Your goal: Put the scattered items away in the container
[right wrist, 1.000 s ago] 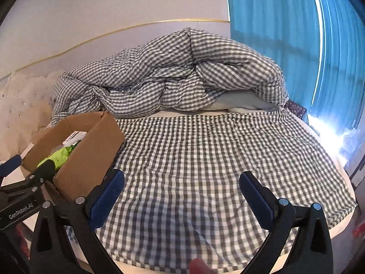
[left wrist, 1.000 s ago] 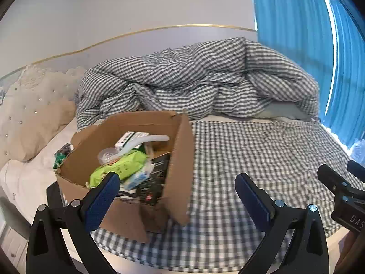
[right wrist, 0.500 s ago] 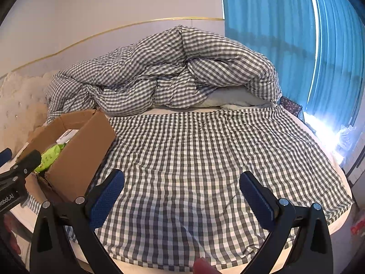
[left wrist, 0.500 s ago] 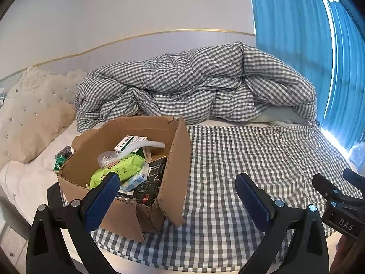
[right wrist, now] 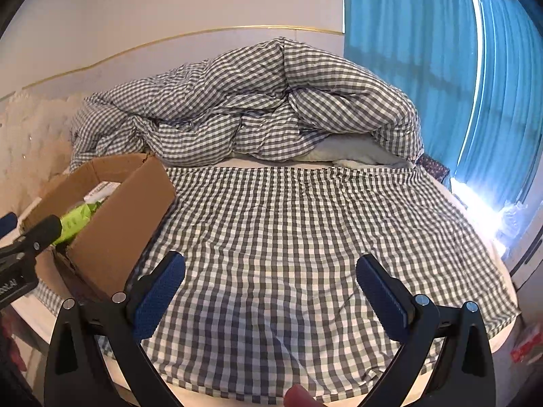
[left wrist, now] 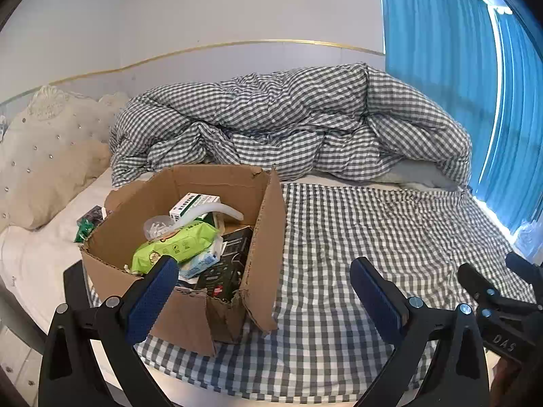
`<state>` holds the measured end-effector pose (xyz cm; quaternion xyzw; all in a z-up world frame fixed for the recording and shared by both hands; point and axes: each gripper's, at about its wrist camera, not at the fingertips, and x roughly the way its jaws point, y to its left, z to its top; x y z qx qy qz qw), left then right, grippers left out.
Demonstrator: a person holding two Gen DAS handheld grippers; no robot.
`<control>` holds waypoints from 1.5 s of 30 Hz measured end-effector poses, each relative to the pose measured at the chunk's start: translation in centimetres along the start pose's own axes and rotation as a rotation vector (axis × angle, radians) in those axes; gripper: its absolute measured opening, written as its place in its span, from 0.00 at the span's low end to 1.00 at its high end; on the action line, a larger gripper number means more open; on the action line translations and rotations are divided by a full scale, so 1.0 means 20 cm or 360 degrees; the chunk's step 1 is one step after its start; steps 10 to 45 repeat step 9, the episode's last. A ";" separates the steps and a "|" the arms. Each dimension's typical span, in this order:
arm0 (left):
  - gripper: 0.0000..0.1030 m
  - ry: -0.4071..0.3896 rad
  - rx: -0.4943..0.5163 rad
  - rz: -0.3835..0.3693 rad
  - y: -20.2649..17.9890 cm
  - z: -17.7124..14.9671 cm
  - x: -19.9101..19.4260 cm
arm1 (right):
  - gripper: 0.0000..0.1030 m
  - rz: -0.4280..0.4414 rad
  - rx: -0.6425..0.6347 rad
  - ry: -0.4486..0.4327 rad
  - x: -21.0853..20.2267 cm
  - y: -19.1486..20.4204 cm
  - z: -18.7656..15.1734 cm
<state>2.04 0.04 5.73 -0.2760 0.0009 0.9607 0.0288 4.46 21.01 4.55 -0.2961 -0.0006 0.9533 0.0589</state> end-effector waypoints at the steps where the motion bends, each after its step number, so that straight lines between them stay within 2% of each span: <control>1: 1.00 -0.0011 -0.0008 -0.0011 0.00 0.00 0.00 | 0.98 -0.0002 -0.0004 0.0003 0.00 0.00 0.00; 3: 1.00 -0.0021 -0.0044 -0.0020 0.00 0.00 -0.01 | 0.98 0.0004 -0.0004 0.0007 0.00 0.01 0.00; 7: 1.00 0.0005 -0.0103 0.0037 0.02 -0.01 0.00 | 0.98 0.0002 0.0007 0.0016 0.01 0.00 0.00; 9: 1.00 0.0006 -0.0092 0.0064 0.03 -0.01 0.01 | 0.98 0.0004 0.0015 0.0021 0.01 0.00 0.00; 45: 1.00 0.0006 -0.0092 0.0064 0.03 -0.01 0.01 | 0.98 0.0004 0.0015 0.0021 0.01 0.00 0.00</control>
